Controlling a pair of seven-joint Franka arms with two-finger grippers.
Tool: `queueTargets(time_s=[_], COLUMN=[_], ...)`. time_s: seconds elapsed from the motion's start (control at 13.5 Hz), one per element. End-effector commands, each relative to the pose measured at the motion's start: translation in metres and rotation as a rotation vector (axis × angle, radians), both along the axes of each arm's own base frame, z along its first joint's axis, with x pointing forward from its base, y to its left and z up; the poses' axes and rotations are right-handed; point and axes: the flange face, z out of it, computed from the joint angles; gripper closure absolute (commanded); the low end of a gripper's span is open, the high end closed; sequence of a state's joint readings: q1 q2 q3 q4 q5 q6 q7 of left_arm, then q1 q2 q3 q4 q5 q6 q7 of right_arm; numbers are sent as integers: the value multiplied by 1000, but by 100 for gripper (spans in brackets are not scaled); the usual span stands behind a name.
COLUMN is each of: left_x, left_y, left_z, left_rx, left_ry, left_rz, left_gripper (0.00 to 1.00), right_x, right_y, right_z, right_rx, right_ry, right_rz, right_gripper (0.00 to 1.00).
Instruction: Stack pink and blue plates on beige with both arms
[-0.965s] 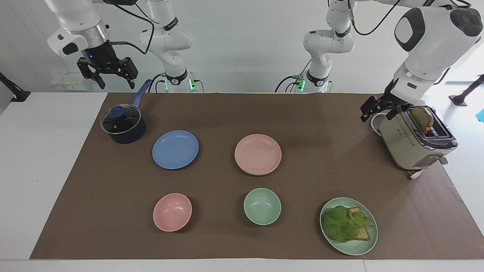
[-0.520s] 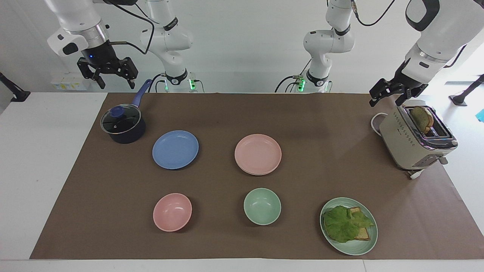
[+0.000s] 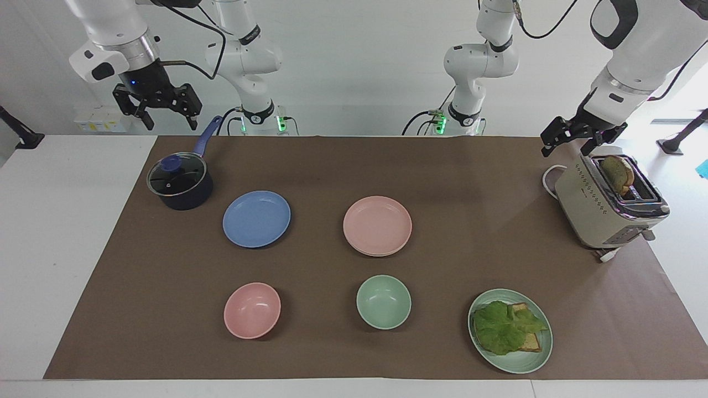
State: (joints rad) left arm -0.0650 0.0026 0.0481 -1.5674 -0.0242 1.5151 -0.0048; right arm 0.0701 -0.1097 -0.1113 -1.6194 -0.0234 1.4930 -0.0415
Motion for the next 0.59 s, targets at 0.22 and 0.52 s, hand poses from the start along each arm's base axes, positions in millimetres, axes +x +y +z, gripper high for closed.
queueTargets(time_s=[0.22, 0.52], left_x=[-7, -7], left_y=[5, 4], left_z=[3, 3], left_rx=[14, 14], left_ry=[-6, -6], left_rz=[1, 0], left_gripper=[0, 0], right_x=[1, 6], right_y=[-3, -11], right_z=[2, -40], right_rx=[1, 4], right_ry=[-3, -28], right_rz=[-6, -19], right_gripper=[0, 0])
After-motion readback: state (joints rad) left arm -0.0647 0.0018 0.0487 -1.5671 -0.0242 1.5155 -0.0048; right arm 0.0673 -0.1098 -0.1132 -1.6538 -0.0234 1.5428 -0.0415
